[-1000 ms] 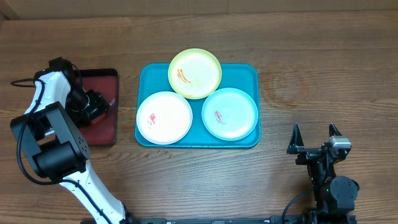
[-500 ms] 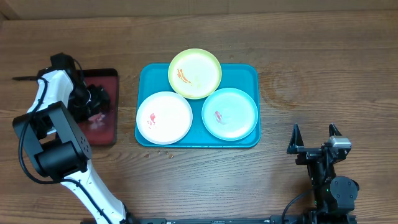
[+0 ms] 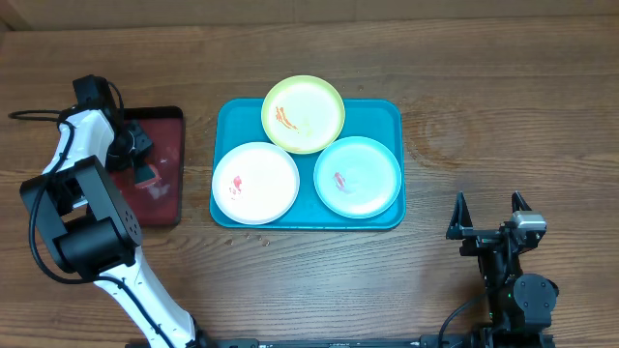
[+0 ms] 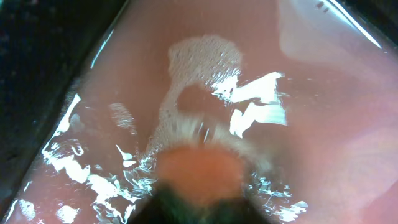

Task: Clean dirty plates on tray and stack at the side
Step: 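Grasp the green-and-orange sponge with the left gripper and lift it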

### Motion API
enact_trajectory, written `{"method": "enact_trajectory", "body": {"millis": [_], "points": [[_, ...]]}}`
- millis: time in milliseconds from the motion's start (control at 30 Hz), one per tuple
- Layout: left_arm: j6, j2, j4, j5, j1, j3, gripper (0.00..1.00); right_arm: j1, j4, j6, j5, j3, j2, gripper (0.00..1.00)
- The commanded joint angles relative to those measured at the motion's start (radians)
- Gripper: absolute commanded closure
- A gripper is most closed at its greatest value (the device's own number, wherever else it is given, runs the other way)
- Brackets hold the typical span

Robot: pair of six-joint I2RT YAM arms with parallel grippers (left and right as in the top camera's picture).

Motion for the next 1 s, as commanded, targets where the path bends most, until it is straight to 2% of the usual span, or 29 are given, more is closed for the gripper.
{"method": "enact_trajectory", "body": {"millis": [0, 33, 67, 100, 133, 367, 467, 500, 533, 600, 667, 767, 800, 833, 867, 967], "points": [[0.002, 0.035, -0.007, -0.033, 0.007, -0.012, 0.96, -0.003, 0.006, 0.004, 0.006, -0.010, -0.009, 0.00], [0.002, 0.035, -0.016, -0.030, 0.007, -0.012, 0.87, -0.003, 0.006, 0.004, 0.006, -0.010, -0.009, 0.00], [0.002, 0.035, -0.031, -0.023, 0.006, -0.012, 0.59, -0.003, 0.006, 0.004, 0.006, -0.010, -0.009, 0.00], [0.002, 0.035, -0.056, -0.003, 0.006, -0.012, 0.26, -0.003, 0.006, 0.004, 0.006, -0.010, -0.009, 0.00], [0.002, 0.035, -0.098, 0.032, 0.006, -0.012, 0.00, -0.003, 0.006, 0.004, 0.006, -0.010, -0.009, 0.00], [0.002, 0.035, -0.275, 0.143, 0.006, -0.012, 0.00, -0.003, 0.006, 0.004, 0.006, -0.010, -0.009, 0.00], [0.002, 0.035, -0.282, 0.145, 0.006, -0.012, 0.23, -0.003, 0.006, 0.004, 0.006, -0.010, -0.009, 0.00], [0.002, 0.035, -0.279, 0.144, 0.006, -0.012, 0.38, -0.003, 0.006, 0.004, 0.006, -0.010, -0.009, 0.00], [0.002, 0.035, -0.273, 0.143, 0.006, -0.012, 0.59, -0.003, 0.006, 0.004, 0.006, -0.010, -0.009, 0.00], [0.002, 0.035, -0.262, 0.140, 0.006, -0.012, 0.92, -0.003, 0.006, 0.004, 0.006, -0.010, -0.009, 0.00], [0.002, 0.035, -0.250, 0.140, 0.006, -0.012, 0.96, -0.003, 0.006, 0.004, 0.006, -0.010, -0.009, 0.00], [0.002, 0.035, -0.224, 0.132, 0.006, -0.012, 0.94, -0.003, 0.006, 0.004, 0.006, -0.010, -0.009, 0.00], [0.002, 0.035, -0.209, 0.126, 0.006, -0.012, 0.77, -0.003, 0.006, 0.004, 0.006, -0.010, -0.009, 0.00], [0.002, 0.035, -0.191, 0.117, 0.006, -0.012, 0.37, -0.003, 0.006, 0.004, 0.006, -0.010, -0.009, 0.00], [0.002, 0.035, -0.169, 0.100, 0.006, -0.012, 0.00, -0.003, 0.006, 0.004, 0.006, -0.010, -0.009, 0.00], [0.002, 0.035, -0.105, 0.050, 0.006, -0.012, 0.00, -0.003, 0.006, 0.004, 0.006, -0.010, -0.009, 0.00]]}}
